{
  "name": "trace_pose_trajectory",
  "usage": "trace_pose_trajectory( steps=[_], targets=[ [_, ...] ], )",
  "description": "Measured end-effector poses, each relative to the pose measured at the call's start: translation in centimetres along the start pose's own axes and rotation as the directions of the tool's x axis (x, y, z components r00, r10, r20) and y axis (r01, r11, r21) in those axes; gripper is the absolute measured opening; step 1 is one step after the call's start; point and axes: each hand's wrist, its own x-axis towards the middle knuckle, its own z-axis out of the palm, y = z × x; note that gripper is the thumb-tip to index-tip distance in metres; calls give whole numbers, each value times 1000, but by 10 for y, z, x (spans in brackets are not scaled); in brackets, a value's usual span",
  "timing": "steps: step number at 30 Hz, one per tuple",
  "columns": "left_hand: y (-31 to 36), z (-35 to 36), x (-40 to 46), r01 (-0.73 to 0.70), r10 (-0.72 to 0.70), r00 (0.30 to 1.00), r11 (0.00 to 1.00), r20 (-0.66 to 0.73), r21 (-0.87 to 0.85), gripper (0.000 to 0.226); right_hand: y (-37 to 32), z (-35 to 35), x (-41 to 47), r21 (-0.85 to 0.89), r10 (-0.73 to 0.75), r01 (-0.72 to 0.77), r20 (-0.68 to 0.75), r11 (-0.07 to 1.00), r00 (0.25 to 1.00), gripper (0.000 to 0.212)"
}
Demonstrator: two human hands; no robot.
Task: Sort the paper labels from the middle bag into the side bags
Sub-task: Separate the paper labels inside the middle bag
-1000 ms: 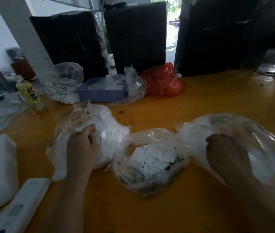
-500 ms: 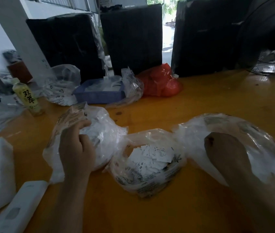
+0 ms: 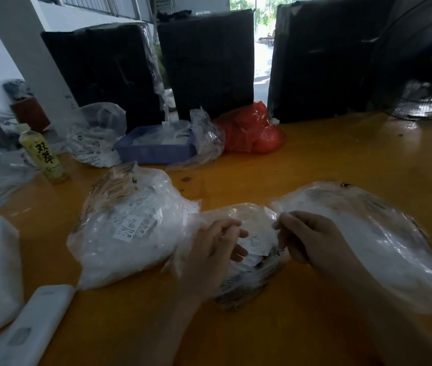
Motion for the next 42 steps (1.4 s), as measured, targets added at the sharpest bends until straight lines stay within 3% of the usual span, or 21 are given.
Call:
trace_pose_trajectory(
  steps=[5,7,9,11,15,18,21,24,27,29,32,35,38,42],
  targets=[
    [-9,7,0,95,-87,986,994,146,-54,58,6,8,-2,-174,-36,58,128,983,991,37],
    [-6,6,0,81,-75,989,996,125,-47,48,8,11,-3,-238,-21,64,180,969,983,38],
    [-4,4,1,61,-56,995,997,78,-57,24,11,15,-4,-253,1,54,212,966,977,40],
    [-3,3,1,104,-102,995,987,24,-124,9,13,18,-5,-237,2,48,206,970,979,42],
    [-2,4,1,253,-273,962,920,-26,-298,14,16,19,-6,-364,-43,121,216,924,975,35],
    [-1,4,1,250,-272,962,912,-22,-324,17,17,21,-6,-442,-86,160,182,883,979,25],
    [-5,3,1,242,-250,968,922,12,-303,14,17,23,-5,-465,-150,172,86,868,985,31],
    [-3,1,0,248,-243,968,894,60,-374,3,19,25,-6,-513,-204,232,111,827,973,23],
    [-3,0,0,252,-236,968,885,90,-392,25,23,29,-5,-564,-210,270,170,780,963,16],
    [-3,-2,2,271,-282,959,870,34,-411,32,27,30,-1,-575,-208,238,118,783,971,22],
    [-4,-6,5,286,-380,925,739,-26,-610,35,37,26,5,-736,-267,227,64,638,961,20],
    [-8,-8,9,240,-395,918,622,-34,-745,30,43,27,9,-863,-168,181,114,472,979,30],
    [-10,-6,10,219,-387,920,625,-54,-749,32,49,33,9,-903,-71,134,115,409,991,48],
    [-11,-5,10,230,-393,918,641,-56,-732,25,52,36,8,-930,-54,136,125,342,991,47]
  ],
)
